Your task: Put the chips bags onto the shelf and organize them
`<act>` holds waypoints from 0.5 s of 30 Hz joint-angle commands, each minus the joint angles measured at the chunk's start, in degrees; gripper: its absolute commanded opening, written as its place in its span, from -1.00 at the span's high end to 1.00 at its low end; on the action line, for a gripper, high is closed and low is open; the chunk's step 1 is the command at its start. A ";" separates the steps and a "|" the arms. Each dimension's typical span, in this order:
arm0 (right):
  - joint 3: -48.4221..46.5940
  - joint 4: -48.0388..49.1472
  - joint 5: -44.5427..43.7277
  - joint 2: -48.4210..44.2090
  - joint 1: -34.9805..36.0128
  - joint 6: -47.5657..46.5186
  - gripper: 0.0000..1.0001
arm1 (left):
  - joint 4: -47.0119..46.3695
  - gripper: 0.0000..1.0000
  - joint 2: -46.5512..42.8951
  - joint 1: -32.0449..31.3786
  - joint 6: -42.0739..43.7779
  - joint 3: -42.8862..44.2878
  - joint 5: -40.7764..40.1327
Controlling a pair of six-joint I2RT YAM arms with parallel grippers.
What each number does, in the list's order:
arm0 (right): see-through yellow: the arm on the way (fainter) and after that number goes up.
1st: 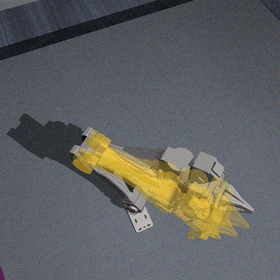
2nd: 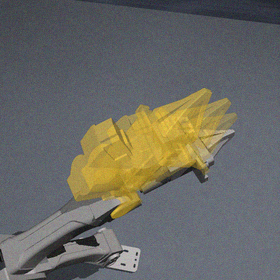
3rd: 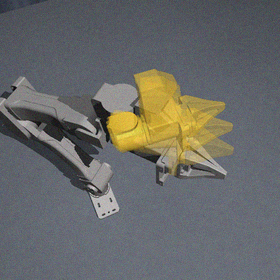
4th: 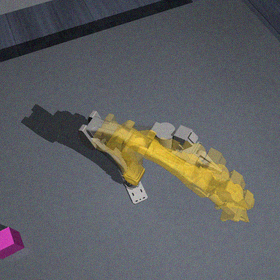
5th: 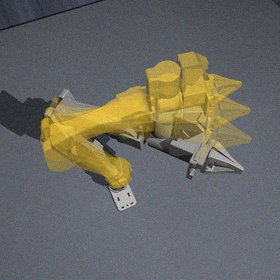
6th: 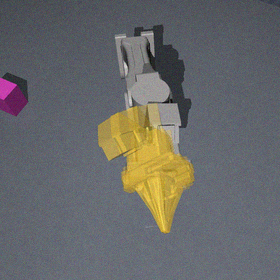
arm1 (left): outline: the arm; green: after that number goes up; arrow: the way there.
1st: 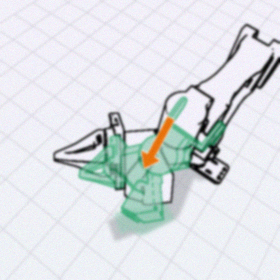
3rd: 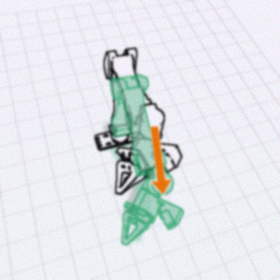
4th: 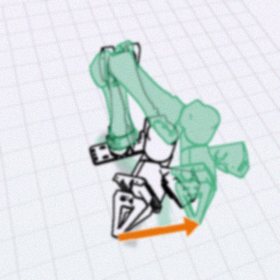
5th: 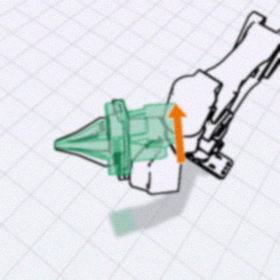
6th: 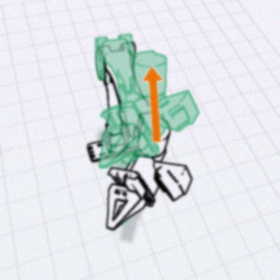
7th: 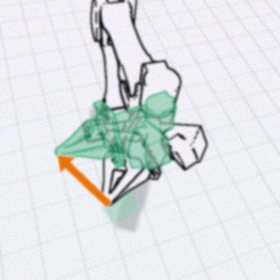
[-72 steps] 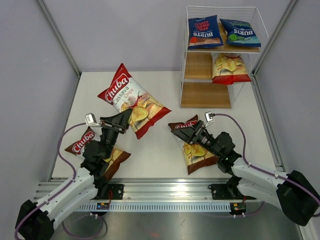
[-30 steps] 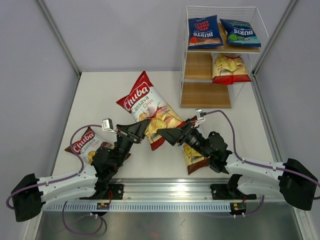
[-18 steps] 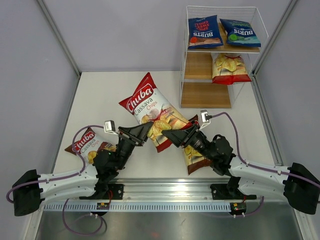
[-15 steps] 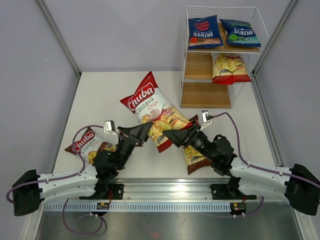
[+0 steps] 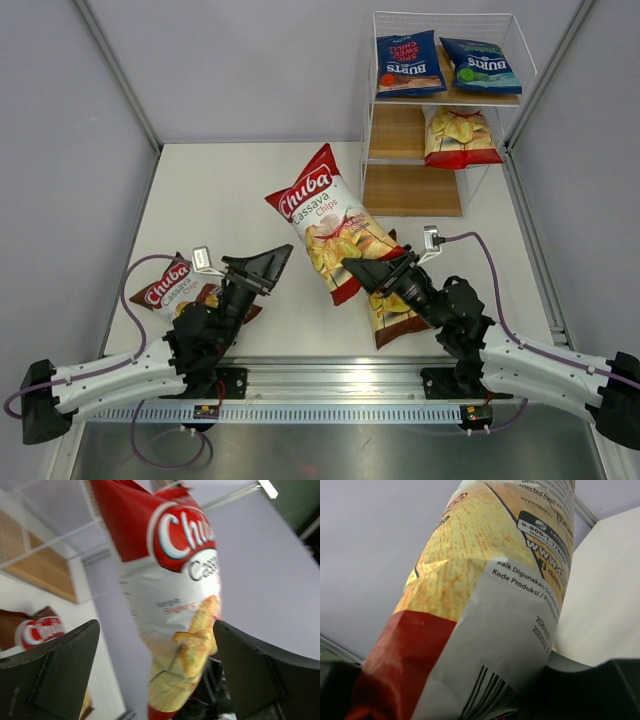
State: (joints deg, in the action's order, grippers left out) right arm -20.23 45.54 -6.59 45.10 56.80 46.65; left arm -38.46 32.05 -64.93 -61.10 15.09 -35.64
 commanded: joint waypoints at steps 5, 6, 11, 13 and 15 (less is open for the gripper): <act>4.23 -14.30 -14.21 -16.42 0.33 2.47 0.50 | 29.47 -0.98 -5.85 -0.29 3.09 3.54 -13.23; 4.67 -16.77 -15.81 -21.76 0.42 3.17 0.50 | 33.84 -0.98 -6.56 -0.20 2.75 3.71 -13.23; 4.50 -33.20 -26.35 -35.59 0.25 3.89 0.50 | 43.98 -0.98 -11.39 -0.20 4.49 5.82 -11.92; 3.62 -36.21 -28.38 -39.38 0.33 3.01 0.50 | 48.46 -0.98 -13.24 -0.20 6.77 7.22 -11.04; 1.78 -39.38 -31.19 -40.61 0.25 1.69 0.50 | 53.19 -0.98 -13.60 -0.20 8.79 10.37 -9.11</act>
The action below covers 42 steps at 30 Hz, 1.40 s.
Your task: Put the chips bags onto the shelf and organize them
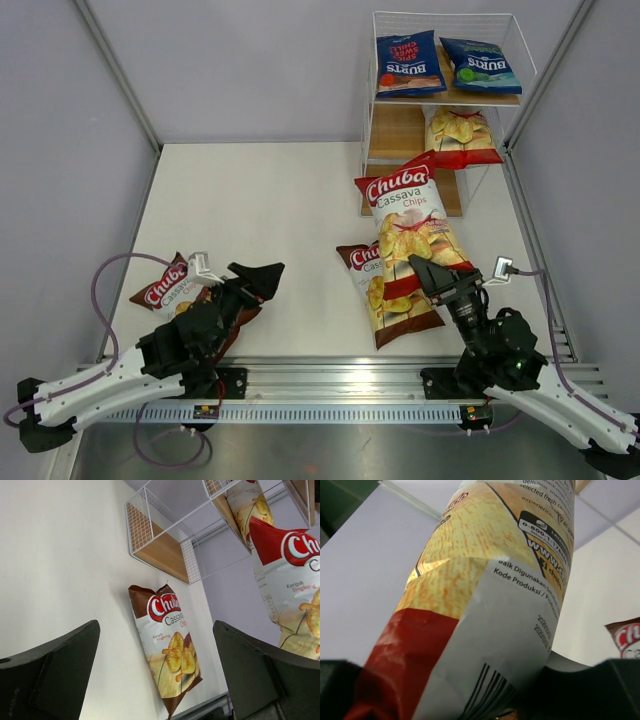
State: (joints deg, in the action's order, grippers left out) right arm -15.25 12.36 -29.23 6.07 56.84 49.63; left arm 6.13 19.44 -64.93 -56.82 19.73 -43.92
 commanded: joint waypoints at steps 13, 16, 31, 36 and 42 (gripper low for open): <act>-11.11 4.25 -12.43 9.75 0.29 -7.53 0.49 | 21.29 -0.98 9.83 -0.20 11.73 18.08 4.11; -13.39 5.92 -13.13 12.30 0.29 -9.19 0.49 | 20.24 -0.98 9.21 -0.11 11.64 17.19 4.72; -17.62 11.11 -7.79 25.48 -13.11 -1.91 0.49 | 17.07 -0.98 6.93 -0.20 12.43 15.17 10.87; -18.42 13.29 3.73 31.28 -21.06 3.28 0.49 | 16.54 -0.98 4.82 -0.11 13.13 14.29 11.75; -19.38 16.99 7.52 36.64 -23.44 3.02 0.49 | 18.65 -0.98 1.75 -0.11 13.22 13.41 11.05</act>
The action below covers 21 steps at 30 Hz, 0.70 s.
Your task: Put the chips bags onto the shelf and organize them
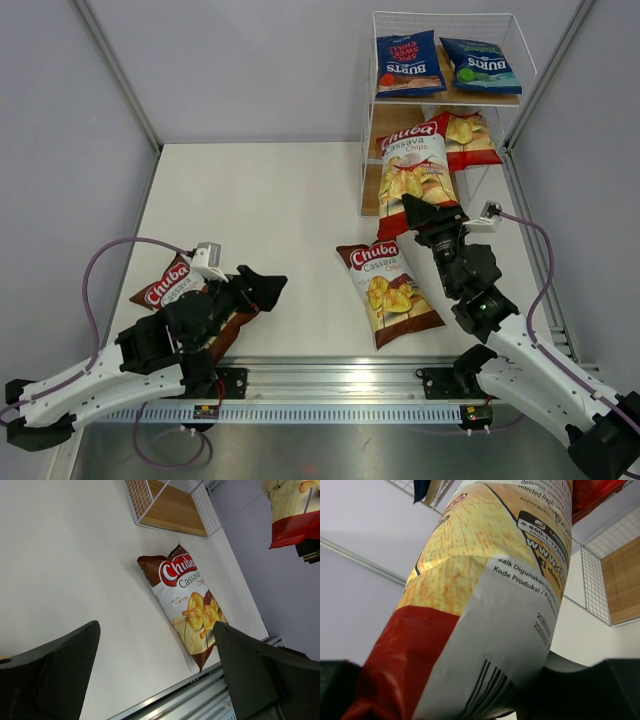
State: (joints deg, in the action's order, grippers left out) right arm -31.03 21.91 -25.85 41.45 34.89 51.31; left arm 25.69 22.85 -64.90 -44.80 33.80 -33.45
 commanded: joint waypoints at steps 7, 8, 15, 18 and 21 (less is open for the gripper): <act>-6.14 10.17 11.41 6.97 -7.38 3.88 0.48 | -0.56 -0.98 -4.21 -0.13 1.03 -2.69 0.93; -6.76 10.26 12.82 8.89 -8.34 4.84 0.48 | -0.47 -0.98 -4.39 -0.13 1.03 -2.95 0.93; -10.45 11.40 17.58 14.97 -14.06 9.68 0.49 | -0.73 -0.98 -5.27 -0.13 0.67 -4.53 1.11; -11.95 12.01 19.34 18.22 -15.90 13.19 0.49 | -0.99 -0.98 -5.54 -0.14 0.41 -5.06 1.11; -12.91 15.00 21.88 22.26 -16.61 16.97 0.49 | -1.08 -0.98 -5.54 -0.22 0.15 -5.41 1.28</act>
State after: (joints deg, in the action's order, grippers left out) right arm -40.10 29.76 -7.44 61.17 19.25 63.07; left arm 26.50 17.98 -64.93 -44.84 28.75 -33.04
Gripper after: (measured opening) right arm 0.514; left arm 0.988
